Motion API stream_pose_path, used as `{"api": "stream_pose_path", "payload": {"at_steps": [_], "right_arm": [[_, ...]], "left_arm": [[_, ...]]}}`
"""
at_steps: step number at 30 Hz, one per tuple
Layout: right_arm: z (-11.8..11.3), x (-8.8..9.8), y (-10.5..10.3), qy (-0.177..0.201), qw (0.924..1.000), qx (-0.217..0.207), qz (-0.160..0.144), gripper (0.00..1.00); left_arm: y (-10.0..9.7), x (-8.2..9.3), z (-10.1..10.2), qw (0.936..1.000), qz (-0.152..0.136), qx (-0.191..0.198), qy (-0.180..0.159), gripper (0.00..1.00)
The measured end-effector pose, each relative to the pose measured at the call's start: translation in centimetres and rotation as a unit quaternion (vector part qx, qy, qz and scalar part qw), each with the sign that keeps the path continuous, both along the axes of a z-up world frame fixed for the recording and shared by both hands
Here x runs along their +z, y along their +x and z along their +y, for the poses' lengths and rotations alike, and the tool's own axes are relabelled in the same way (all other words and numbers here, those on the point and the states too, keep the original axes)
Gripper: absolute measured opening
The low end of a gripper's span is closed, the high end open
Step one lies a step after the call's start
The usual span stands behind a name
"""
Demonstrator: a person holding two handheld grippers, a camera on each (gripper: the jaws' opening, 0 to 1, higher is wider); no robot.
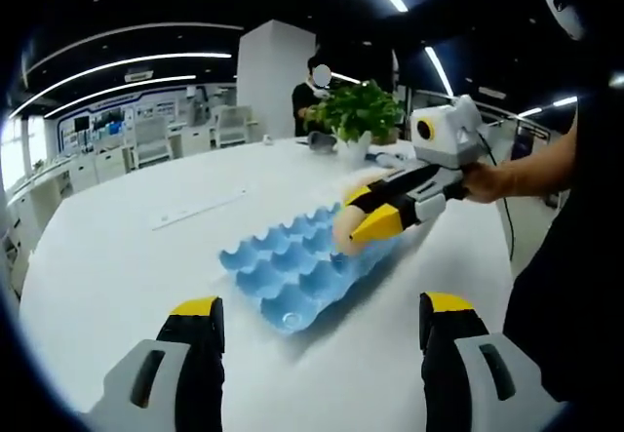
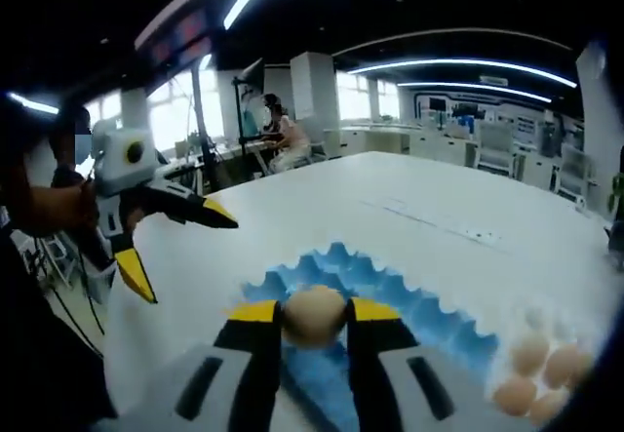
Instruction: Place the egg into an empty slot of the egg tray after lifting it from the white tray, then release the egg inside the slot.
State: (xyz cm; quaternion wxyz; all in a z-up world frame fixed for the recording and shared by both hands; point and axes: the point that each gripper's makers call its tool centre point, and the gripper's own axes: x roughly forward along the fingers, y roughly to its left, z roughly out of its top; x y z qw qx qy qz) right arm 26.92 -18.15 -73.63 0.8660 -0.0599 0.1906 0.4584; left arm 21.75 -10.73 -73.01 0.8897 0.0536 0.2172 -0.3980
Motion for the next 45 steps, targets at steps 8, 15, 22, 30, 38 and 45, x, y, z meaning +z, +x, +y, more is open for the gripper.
{"api": "stream_pose_path", "payload": {"at_steps": [8,15,22,30,38,45], "right_arm": [[4.2,-0.5,0.1,0.001,0.999,0.044,0.0,0.26],[6.3,-1.3,0.4,-0.004,0.9979,0.065,0.004,0.26],[7.3,-2.3,0.5,-0.016,0.9967,0.079,0.01,0.26],[8.0,-3.9,0.1,-0.044,0.9938,0.101,0.014,0.26],[8.1,-4.3,0.2,-0.054,0.992,0.114,0.002,0.26],[8.1,-4.5,-0.2,-0.072,0.9884,0.132,-0.022,0.26]], "left_arm": [[0.1,-0.2,0.2,1.0,0.002,-0.001,0.001,0.84],[0.2,-0.6,0.4,0.9999,0.005,-0.006,0.007,0.84],[0.5,-0.9,0.8,0.9996,0.026,0.011,-0.004,0.82],[0.7,-1.3,0.8,0.9995,0.027,0.015,0.002,0.82],[0.7,-1.0,0.7,0.9997,0.024,0.01,0.001,0.82],[0.7,-0.9,0.8,0.9997,0.021,0.011,0.001,0.82]]}}
